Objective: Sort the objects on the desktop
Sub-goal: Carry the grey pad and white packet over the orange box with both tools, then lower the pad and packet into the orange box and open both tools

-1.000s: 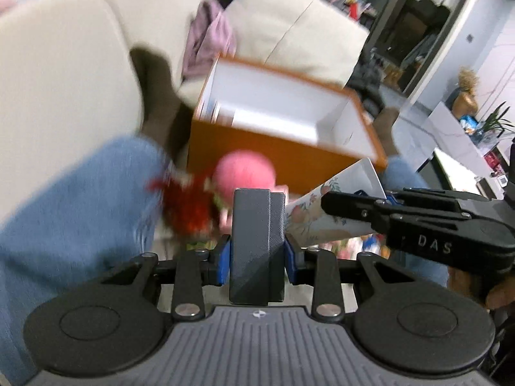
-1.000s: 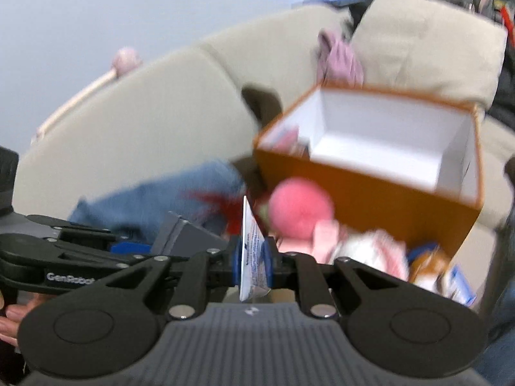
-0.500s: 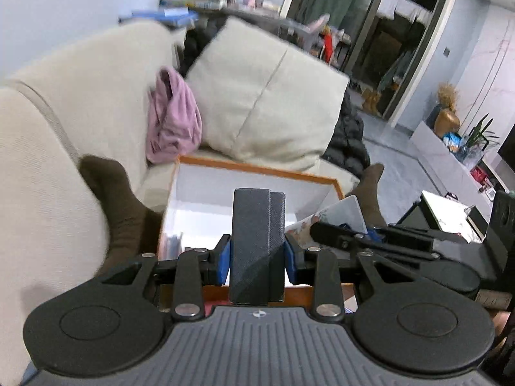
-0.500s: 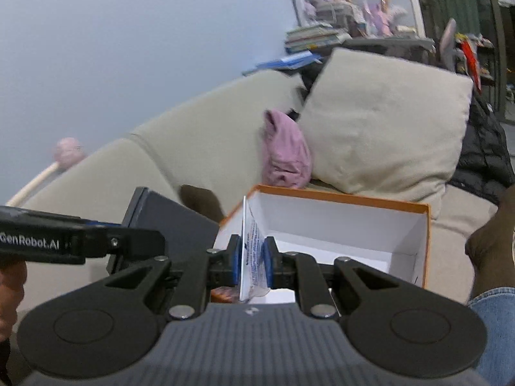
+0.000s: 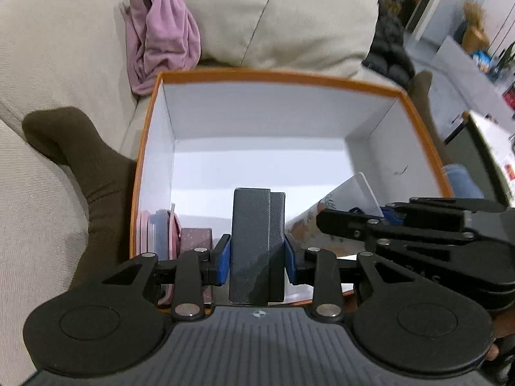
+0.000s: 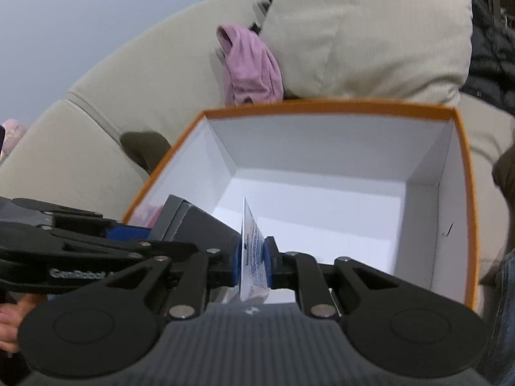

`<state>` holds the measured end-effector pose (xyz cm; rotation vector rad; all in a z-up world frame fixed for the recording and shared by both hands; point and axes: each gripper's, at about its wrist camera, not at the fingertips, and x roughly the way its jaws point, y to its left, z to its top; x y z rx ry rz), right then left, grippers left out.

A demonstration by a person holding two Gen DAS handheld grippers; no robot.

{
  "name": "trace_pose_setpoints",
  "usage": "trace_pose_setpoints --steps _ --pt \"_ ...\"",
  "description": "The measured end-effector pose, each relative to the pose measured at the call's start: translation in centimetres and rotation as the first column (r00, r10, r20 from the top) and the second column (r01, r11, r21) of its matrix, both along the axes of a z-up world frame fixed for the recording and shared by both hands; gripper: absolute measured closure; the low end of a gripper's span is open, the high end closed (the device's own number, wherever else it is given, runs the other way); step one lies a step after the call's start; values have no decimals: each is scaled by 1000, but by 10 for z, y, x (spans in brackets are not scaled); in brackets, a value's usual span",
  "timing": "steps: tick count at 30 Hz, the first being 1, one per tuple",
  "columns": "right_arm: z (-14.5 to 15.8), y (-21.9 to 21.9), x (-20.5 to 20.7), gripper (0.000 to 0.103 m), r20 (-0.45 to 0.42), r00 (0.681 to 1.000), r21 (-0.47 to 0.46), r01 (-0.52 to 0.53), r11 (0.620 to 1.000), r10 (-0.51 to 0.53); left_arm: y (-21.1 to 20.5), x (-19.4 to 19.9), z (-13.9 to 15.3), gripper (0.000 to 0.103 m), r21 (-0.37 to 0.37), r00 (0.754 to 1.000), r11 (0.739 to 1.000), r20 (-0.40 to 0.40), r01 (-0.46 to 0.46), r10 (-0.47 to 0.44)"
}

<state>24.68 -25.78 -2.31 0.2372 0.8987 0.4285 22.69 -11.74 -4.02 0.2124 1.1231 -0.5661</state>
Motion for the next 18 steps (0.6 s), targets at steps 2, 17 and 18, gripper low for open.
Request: trace_pose_setpoints --steps 2,17,18 --pt "-5 2 1 87 -25 1000 6 -4 1000 4 -4 4 -9 65 29 1000 999 -15 23 -22" --pt "-19 9 14 87 -89 995 13 40 999 -39 2 2 -18 64 57 999 998 -31 25 -24" --pt "-20 10 14 87 -89 995 11 42 999 -41 4 2 -17 64 48 999 998 -34 27 -25"
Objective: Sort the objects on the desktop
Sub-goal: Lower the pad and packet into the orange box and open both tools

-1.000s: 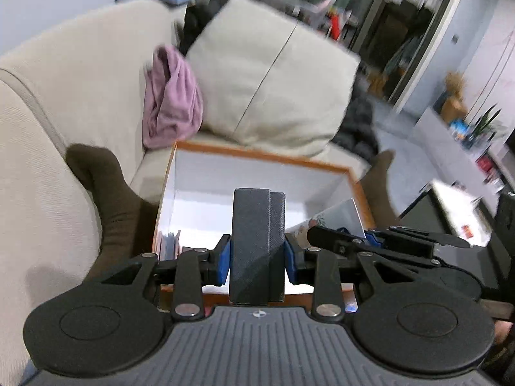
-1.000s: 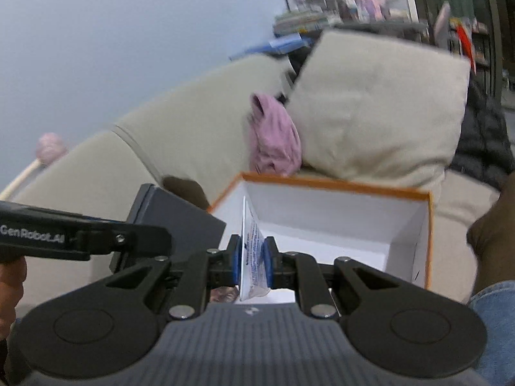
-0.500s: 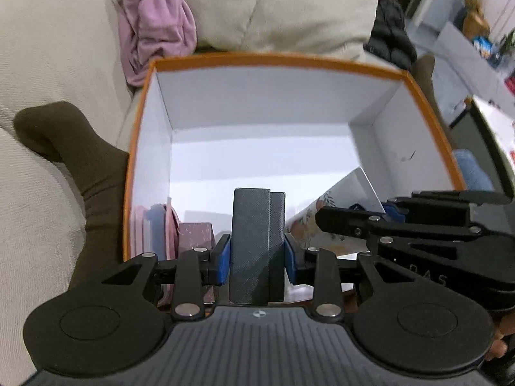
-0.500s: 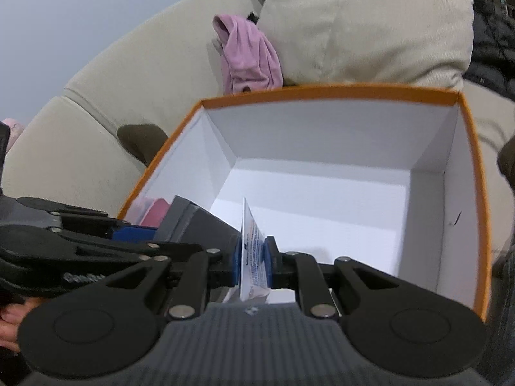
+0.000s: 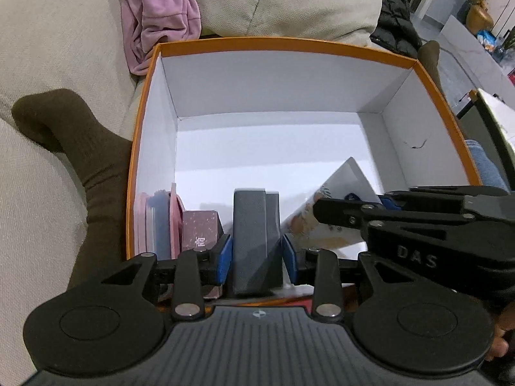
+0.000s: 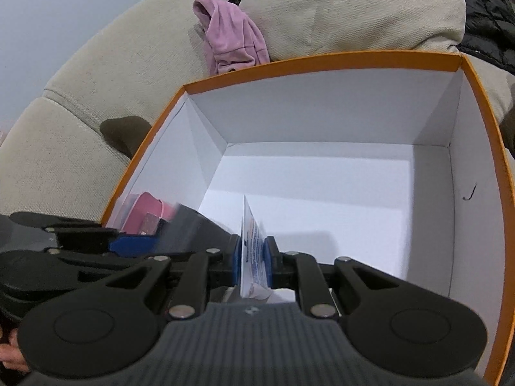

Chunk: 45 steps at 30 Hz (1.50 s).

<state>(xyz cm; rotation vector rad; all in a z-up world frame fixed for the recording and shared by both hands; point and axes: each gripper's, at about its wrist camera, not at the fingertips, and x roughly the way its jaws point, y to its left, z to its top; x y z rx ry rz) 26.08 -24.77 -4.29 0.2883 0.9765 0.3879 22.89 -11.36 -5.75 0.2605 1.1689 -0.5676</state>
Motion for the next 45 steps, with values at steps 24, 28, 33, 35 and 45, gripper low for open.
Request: trace_pose_setpoints --steps 24,28,33,35,45 --pt "-5 29 -5 78 -41 999 25 1 1000 0 84 -9 41 53 -264 967 944 108 -198 233" --pt "-2 23 -10 68 -51 999 75 4 997 0 82 -12 39 53 -259 968 948 121 -185 222" --pt "5 18 -18 66 -17 1000 99 -9 995 11 85 -20 43 53 -282 961 943 157 -176 226" --pt "7 15 -21 65 -2 1000 106 -11 994 11 86 -23 45 53 -296 961 941 168 -162 219" --pt "46 3 -88 62 318 947 59 -69 996 46 98 -74 59 49 -321 971 940 166 -112 173"
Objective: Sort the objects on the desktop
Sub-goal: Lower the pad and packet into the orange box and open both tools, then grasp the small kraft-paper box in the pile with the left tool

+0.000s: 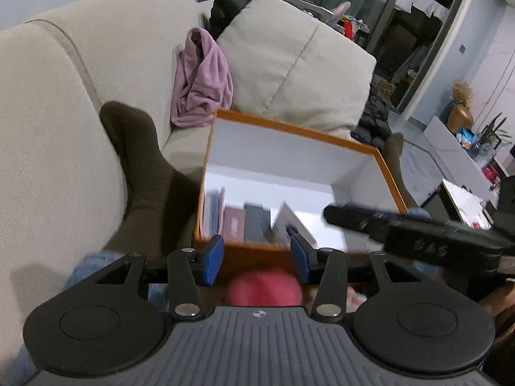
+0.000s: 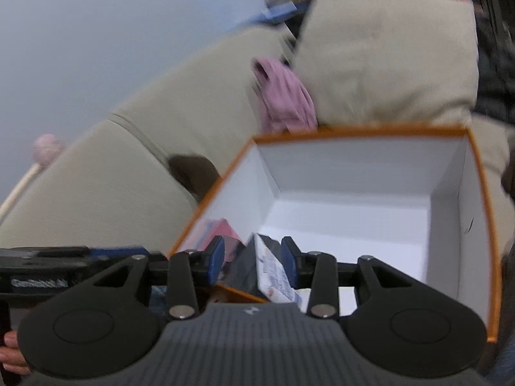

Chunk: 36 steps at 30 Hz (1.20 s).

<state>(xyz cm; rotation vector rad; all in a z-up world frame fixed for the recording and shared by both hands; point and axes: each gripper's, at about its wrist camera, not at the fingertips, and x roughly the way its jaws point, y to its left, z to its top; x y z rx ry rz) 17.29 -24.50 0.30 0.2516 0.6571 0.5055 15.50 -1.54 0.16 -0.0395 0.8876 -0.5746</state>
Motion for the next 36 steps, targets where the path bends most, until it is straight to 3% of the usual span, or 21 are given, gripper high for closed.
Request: trace_pose_setpoints --steps 6,10,14,16,20,24,29,36 --pt "5 -5 -55 62 86 996 -57 4 998 1 3 -41 -13 48 63 999 998 -32 -5 7" --pt "-10 -5 -84 62 57 998 -95 -24 995 30 5 -61 -28 46 68 997 997 -70 -32 37" --pt "-32 -5 -104 64 17 1000 -184 -14 983 18 1 -79 -43 45 65 992 998 -128 3 5" --pt "-42 -2 -111 77 21 1000 -253 -6 968 12 -1 -84 -51 43 28 984 1000 -177 -6 11" --pt "-55 3 -128 85 27 998 -306 -46 951 57 -7 -86 -73 42 -4 955 998 -290 -67 63" --pt "-73 7 -135 92 49 996 -383 -46 922 71 -6 -85 -83 41 -22 931 988 -337 -153 137" --pt "-82 14 -135 92 34 993 -390 -93 916 115 -15 -79 -90 39 -26 915 981 -366 -194 172" --pt "-88 16 -135 92 -15 986 -331 -160 930 164 -33 -83 -94 37 35 925 985 -338 -169 171"
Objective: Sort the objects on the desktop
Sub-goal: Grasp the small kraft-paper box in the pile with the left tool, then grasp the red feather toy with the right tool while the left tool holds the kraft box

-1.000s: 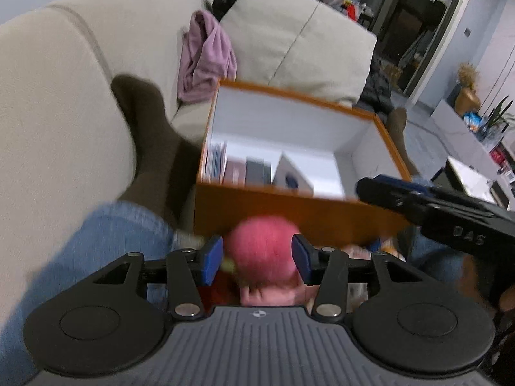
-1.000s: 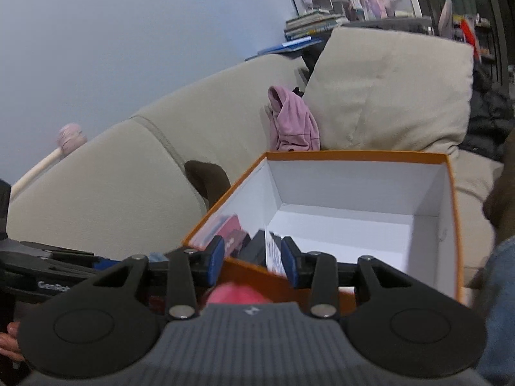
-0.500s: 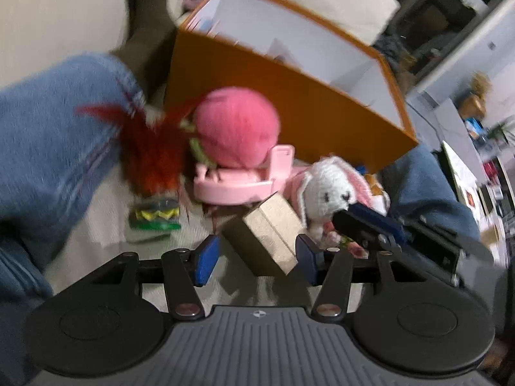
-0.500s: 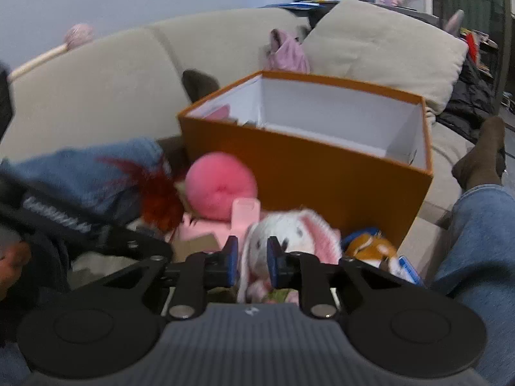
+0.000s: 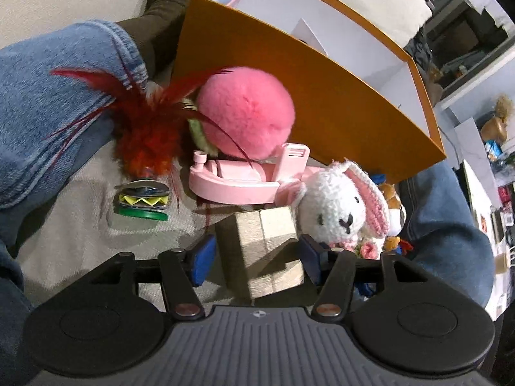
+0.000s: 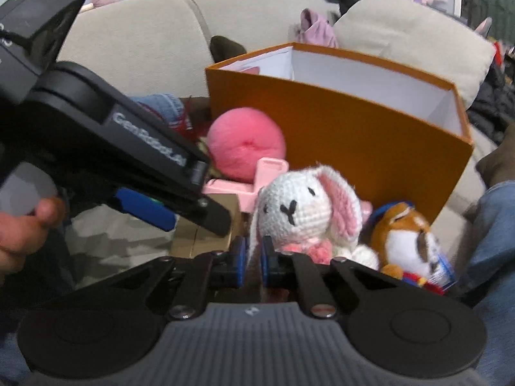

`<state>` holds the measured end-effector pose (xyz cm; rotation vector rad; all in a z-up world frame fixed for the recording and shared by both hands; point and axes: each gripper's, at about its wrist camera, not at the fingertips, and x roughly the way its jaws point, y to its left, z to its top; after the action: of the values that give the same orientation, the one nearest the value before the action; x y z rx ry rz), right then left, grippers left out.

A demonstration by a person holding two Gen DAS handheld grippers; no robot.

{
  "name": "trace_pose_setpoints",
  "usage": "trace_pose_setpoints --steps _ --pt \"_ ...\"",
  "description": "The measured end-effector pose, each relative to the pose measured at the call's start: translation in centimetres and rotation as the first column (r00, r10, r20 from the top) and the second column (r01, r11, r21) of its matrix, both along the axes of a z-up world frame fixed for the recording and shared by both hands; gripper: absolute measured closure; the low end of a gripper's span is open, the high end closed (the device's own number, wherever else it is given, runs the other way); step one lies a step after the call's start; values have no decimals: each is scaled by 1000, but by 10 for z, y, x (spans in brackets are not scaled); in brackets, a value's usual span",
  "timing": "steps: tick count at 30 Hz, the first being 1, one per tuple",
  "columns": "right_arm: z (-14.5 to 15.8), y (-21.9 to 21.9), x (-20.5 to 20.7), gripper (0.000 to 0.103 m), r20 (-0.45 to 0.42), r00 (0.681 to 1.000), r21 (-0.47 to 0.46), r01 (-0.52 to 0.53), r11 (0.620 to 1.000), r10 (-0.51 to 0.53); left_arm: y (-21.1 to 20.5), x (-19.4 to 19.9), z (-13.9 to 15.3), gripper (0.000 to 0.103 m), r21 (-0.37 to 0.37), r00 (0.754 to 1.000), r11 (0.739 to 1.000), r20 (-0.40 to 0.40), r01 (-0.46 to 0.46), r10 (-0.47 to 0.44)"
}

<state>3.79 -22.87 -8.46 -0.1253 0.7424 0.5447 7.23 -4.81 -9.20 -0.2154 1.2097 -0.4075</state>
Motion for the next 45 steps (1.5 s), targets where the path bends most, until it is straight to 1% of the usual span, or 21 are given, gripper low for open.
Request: trace_pose_setpoints --steps 2,5,6,8,9,10,11,14,17,20,23,26,28,30,32,34,36,40,44,45 --pt "-2 1 2 92 -25 1000 16 -9 1000 10 -6 -2 0 37 39 1000 999 17 19 -19" --pt "-5 -1 5 92 -92 995 95 -32 995 41 -14 -6 -2 37 84 998 995 32 48 -51" --pt "-5 -1 5 92 -97 995 96 -31 995 40 -16 -7 -3 37 108 997 992 40 58 -62" --pt "-7 2 4 91 -94 995 68 -26 997 32 -17 -10 -3 38 135 995 988 60 69 -78" --pt "-9 2 5 91 -103 994 68 -22 997 29 -17 -10 -2 42 143 995 987 65 72 -81" --pt "-9 2 5 91 -106 994 73 -20 997 28 -17 -11 -2 48 140 994 987 69 80 -91" --pt "-9 1 5 91 -106 994 73 -18 997 26 -17 -12 0 48 136 992 987 73 89 -100" --pt "-9 2 4 91 -101 995 73 -17 997 25 -16 -15 2 48 175 989 980 91 100 -118" --pt "-7 1 5 91 -93 995 81 -9 997 16 -7 -16 5 49 169 990 981 89 96 -112" --pt "-4 0 11 90 -110 994 113 5 994 7 6 -14 16 49 163 988 984 124 76 -97" --pt "2 6 20 86 -130 991 153 5 988 15 24 -14 32 49 160 984 986 167 35 -62" --pt "8 17 28 79 -162 986 195 -8 981 40 40 -10 45 49 175 979 984 202 -19 -17" --pt "12 29 37 77 -186 981 218 -20 976 61 50 -6 52 49 178 974 983 225 -55 14" --pt "15 41 48 76 -205 976 240 -25 971 75 61 -3 58 49 151 972 986 232 -74 38" --pt "17 54 60 74 -228 970 247 -22 969 81 67 0 58 49 113 976 991 213 -71 46" --pt "15 66 69 73 -254 964 246 -20 969 84 69 0 58 49 105 974 991 220 -80 55" --pt "7 79 78 73 -286 955 223 -15 975 80 72 2 58 49 78 971 993 228 -88 68" --pt "-6 87 97 73 -361 927 267 1 964 99 80 10 59 49 37 969 994 229 -106 95" --pt "-15 93 112 70 -394 915 273 31 961 82 85 17 62 49 24 961 992 251 -126 116" --pt "-18 95 117 67 -410 908 287 35 957 89 87 20 63 49 21 958 990 257 -136 126"
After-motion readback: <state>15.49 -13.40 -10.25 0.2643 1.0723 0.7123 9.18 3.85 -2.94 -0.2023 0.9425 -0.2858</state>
